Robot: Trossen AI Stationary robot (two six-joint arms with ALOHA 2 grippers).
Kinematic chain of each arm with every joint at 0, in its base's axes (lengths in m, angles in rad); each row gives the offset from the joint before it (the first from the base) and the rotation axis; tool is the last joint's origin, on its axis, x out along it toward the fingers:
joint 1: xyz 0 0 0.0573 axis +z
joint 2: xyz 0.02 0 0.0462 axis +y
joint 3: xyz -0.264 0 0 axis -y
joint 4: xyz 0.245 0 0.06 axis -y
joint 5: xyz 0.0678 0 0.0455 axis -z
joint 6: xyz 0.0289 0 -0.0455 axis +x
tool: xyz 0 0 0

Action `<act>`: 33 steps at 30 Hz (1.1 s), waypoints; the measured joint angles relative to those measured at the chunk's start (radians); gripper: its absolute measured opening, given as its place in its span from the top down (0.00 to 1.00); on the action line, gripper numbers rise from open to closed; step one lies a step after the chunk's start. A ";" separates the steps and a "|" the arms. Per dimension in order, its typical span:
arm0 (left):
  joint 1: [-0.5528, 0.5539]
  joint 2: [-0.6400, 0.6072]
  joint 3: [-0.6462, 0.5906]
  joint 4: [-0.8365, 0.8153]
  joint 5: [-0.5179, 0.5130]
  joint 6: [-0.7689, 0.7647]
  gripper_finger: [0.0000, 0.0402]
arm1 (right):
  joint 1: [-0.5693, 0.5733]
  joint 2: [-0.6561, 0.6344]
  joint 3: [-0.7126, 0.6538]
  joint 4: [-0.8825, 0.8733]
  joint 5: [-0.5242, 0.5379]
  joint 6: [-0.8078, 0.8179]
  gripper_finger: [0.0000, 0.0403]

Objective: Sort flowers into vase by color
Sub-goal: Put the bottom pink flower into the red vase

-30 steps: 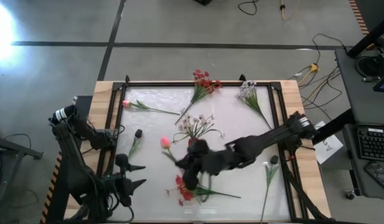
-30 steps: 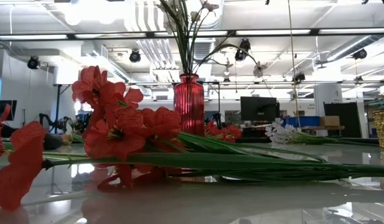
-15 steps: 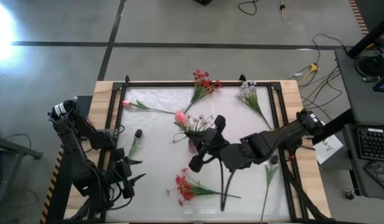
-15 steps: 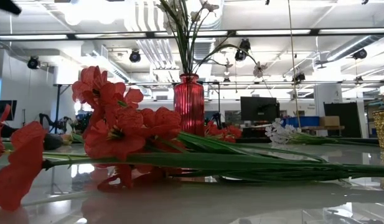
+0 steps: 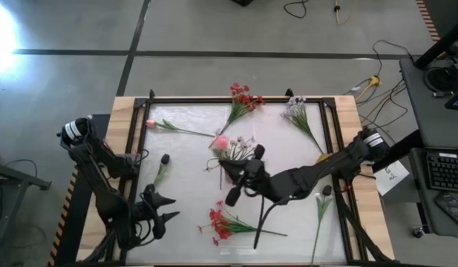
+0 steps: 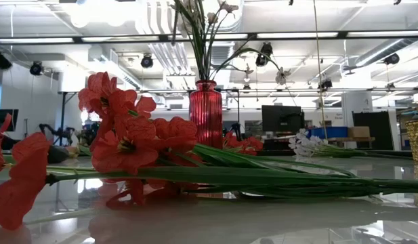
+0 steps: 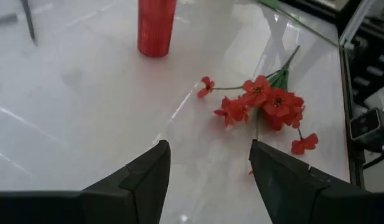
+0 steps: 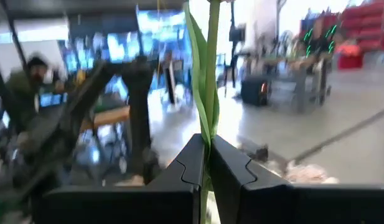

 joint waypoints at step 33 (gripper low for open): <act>0.689 -0.393 -0.277 0.574 0.425 0.929 0.57 | -0.074 -0.187 -0.413 0.411 -0.032 -0.207 0.97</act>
